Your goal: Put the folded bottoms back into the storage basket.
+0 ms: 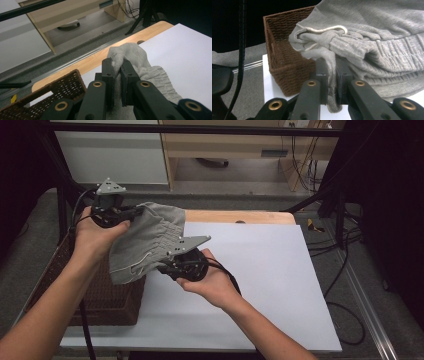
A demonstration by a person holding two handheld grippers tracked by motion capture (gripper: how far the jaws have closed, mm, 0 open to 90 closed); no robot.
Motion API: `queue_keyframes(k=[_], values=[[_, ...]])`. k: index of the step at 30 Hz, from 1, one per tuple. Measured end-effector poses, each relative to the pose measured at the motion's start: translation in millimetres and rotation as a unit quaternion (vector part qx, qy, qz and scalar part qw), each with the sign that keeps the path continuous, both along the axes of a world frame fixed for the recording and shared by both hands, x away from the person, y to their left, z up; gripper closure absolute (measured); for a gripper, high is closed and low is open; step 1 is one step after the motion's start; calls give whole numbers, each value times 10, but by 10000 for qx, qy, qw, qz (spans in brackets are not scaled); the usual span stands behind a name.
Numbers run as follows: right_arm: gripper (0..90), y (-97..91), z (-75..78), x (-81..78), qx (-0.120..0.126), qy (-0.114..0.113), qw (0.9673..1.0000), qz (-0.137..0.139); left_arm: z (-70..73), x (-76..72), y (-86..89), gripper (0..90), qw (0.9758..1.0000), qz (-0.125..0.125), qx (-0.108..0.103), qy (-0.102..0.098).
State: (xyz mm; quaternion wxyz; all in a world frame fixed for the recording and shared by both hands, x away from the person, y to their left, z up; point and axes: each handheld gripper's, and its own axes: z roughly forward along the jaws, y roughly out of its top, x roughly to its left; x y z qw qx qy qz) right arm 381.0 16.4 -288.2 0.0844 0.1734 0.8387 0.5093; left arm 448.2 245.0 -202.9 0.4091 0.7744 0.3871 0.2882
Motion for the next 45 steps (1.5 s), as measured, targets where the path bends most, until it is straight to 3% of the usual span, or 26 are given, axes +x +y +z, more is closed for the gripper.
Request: queue_keyframes(k=[6, 20, 23, 27, 45], values=[[836, 123, -20, 58, -1, -26, 10000, -22, 10, -6, 153, 838, 9997, 124, -191, 36], [836, 476, -120, 158, 54, 8, 9999, 118, -44, 1, 480, 838, 9991, 338, -233, 74], [837, 540, -121, 159, 51, -54, 9999, 145, -57, -4, 554, 838, 9985, 408, -353, 74], [837, 615, -132, 177, 15, -44, 9999, 157, -81, -10, 601, 838, 9986, 440, -272, 106], [837, 848, -100, 184, 69, -119, 9996, 254, -76, -15, 749, 838, 9975, 642, -283, 103]])
